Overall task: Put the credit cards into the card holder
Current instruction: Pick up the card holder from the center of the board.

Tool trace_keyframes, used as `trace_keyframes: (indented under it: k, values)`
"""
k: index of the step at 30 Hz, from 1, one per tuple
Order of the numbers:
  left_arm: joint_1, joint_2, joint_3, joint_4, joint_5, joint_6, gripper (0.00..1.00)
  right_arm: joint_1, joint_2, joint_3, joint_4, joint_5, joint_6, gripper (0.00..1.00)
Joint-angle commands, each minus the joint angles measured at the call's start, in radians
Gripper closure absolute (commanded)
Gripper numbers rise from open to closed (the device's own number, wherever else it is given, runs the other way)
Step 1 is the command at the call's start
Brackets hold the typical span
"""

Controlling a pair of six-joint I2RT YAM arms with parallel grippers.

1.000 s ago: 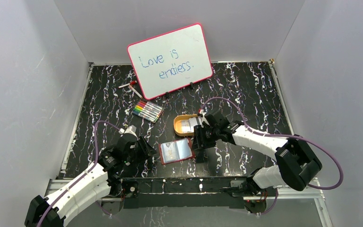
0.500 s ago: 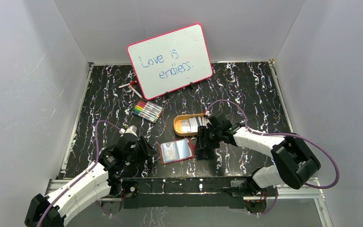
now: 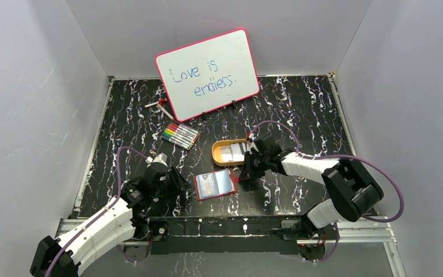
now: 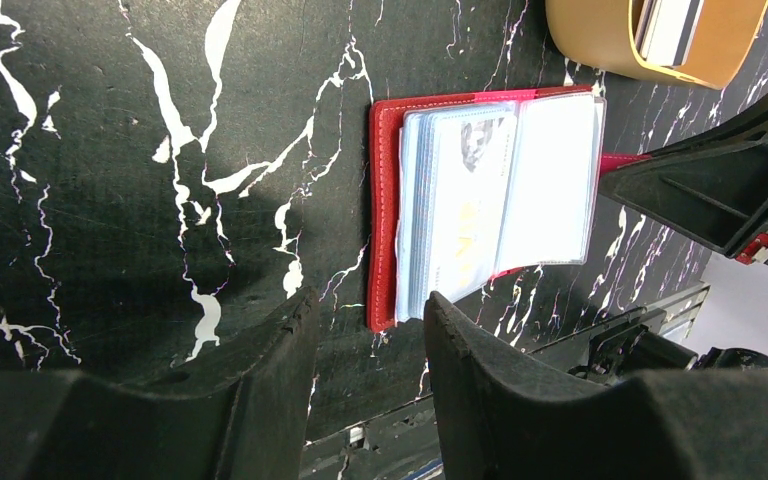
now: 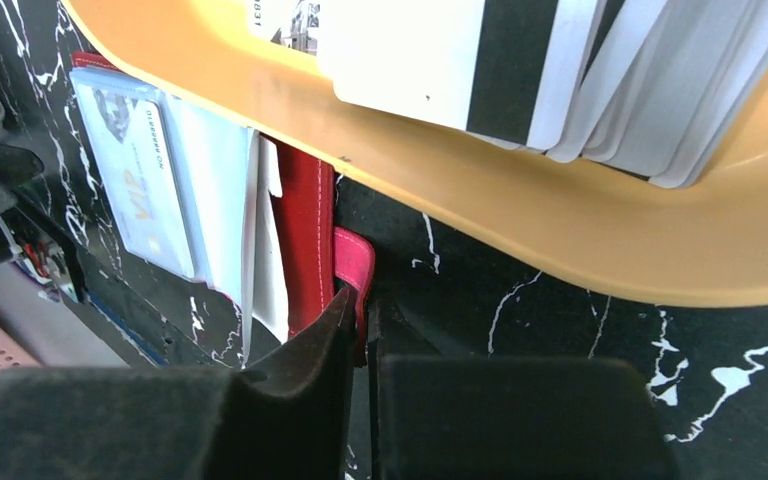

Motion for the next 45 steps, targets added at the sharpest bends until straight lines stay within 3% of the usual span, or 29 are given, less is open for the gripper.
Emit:
trace_keyframes:
  k: [1, 3, 10, 19, 22, 36, 45]
  values:
    - [-0.005, -0.002, 0.015, -0.004, -0.001, 0.013, 0.59, 0.0, -0.047, 0.019, -0.003, -0.033, -0.02, 0.93]
    - [-0.005, -0.003, 0.017, -0.003, -0.01, 0.012, 0.59, 0.0, -0.093, 0.036, -0.019, -0.041, -0.041, 1.0]
    - [-0.004, -0.099, -0.027, 0.102, -0.022, -0.026, 0.54, 0.002, -0.183, 0.212, -0.215, -0.086, -0.139, 1.0]
    - [-0.005, -0.269, -0.132, 0.233, -0.038, -0.112, 0.32, 0.006, -0.189, 0.421, -0.362, -0.202, -0.205, 1.0]
    - [-0.005, -0.281, -0.134, 0.255, -0.038, -0.116, 0.29, 0.005, -0.186, 0.487, -0.393, -0.232, -0.212, 1.0]
    - [-0.005, -0.356, -0.154, 0.453, -0.073, -0.061, 0.28, 0.007, -0.202, 0.676, -0.428, -0.356, -0.201, 1.0]
    - [-0.005, -0.416, -0.112, 0.681, -0.093, 0.064, 0.23, 0.007, -0.161, 0.949, -0.426, -0.48, -0.121, 1.0]
